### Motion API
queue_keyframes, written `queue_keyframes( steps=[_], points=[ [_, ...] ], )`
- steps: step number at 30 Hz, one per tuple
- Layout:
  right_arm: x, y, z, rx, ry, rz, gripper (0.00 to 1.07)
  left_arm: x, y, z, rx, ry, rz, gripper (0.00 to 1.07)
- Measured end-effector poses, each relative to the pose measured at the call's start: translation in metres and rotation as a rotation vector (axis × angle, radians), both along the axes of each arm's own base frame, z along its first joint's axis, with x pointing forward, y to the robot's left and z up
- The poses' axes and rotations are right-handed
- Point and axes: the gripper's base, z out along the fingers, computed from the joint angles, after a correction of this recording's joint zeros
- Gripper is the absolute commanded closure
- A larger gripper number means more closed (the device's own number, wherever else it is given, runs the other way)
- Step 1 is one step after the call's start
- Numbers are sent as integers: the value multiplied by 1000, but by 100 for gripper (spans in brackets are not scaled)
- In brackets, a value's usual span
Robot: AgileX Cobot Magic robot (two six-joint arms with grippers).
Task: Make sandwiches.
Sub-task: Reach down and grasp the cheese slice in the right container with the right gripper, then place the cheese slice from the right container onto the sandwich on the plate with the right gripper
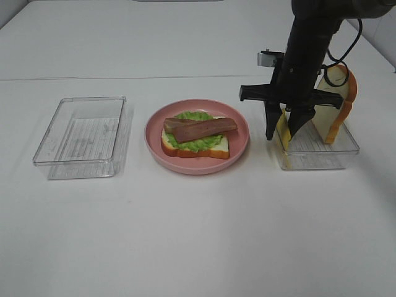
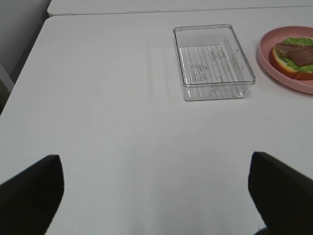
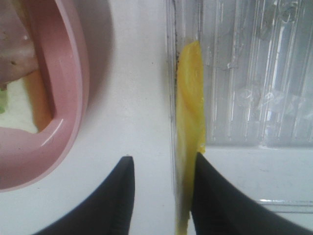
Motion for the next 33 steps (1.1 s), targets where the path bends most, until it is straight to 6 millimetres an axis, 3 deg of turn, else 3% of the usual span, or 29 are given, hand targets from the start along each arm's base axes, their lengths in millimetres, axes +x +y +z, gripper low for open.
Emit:
queue_keyframes(
  steps=[7,10,11,12,13,23,28,32,33],
  points=[
    [0,0,0,0,0,0,75,0,0,0,0,0,0,12],
    [0,0,0,0,0,0,86,0,0,0,0,0,0,12],
    [0,0,0,0,1,0,101,0,0,0,0,0,0,12],
    [0,0,0,0,1,0,101,0,0,0,0,0,0,12],
    [-1,0,0,-5,8,2,107,0,0,0,0,0,0,12],
    [-1,-1,2,-8,5,4,107,0,0,0,0,0,0,12],
    [-3,-2,23,3,-44,4,107,0,0,0,0,0,0,12],
    [-9,-3,60,37,-128,0,107,0,0,0,0,0,0,12],
    [-9,-3,60,37,-128,0,107,0,0,0,0,0,0,12]
  ],
)
